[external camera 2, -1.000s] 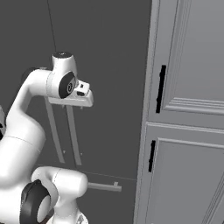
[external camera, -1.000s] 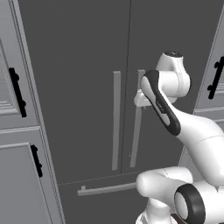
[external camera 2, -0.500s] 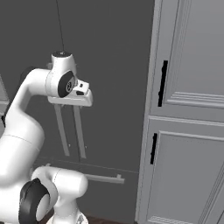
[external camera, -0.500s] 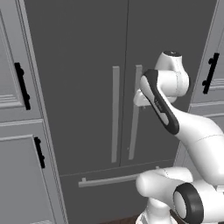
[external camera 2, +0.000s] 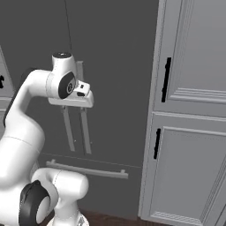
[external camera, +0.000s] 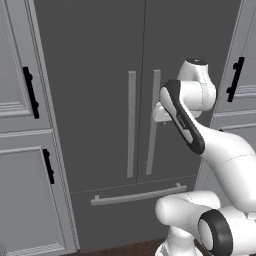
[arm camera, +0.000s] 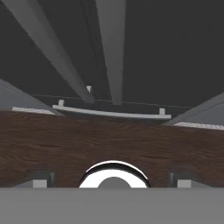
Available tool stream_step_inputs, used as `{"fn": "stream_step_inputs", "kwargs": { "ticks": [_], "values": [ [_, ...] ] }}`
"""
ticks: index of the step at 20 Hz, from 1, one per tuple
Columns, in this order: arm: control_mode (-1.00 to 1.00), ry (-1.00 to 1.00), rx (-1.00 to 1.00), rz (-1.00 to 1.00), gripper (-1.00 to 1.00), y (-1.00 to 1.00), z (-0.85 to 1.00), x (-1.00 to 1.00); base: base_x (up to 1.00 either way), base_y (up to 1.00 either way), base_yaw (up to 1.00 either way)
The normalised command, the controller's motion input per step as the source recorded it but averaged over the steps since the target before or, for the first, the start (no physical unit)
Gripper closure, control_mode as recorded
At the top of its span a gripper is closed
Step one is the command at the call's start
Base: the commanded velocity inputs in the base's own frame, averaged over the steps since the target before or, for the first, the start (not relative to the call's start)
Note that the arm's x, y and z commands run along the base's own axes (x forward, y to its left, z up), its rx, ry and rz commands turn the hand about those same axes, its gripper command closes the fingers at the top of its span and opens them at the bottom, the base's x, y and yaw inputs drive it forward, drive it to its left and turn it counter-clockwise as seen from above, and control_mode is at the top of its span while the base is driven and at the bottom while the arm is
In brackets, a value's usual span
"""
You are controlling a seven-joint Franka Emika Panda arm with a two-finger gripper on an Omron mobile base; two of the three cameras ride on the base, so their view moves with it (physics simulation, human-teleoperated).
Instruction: Grab a lemon wedge from the fridge and one ice cube from the ice bowl, and put them in the glass of lemonade.
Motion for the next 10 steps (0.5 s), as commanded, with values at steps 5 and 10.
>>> {"fn": "stream_step_inputs", "kwargs": {
  "ticks": [5,10],
  "values": [
    [1.00,0.00,0.00,0.00,-1.00,0.00,0.00,0.00,-0.57,0.04,0.00],
    [-1.00,0.00,0.00,0.00,-1.00,0.03,0.00,-0.14,-0.28,0.02,0.00]
  ]
}}
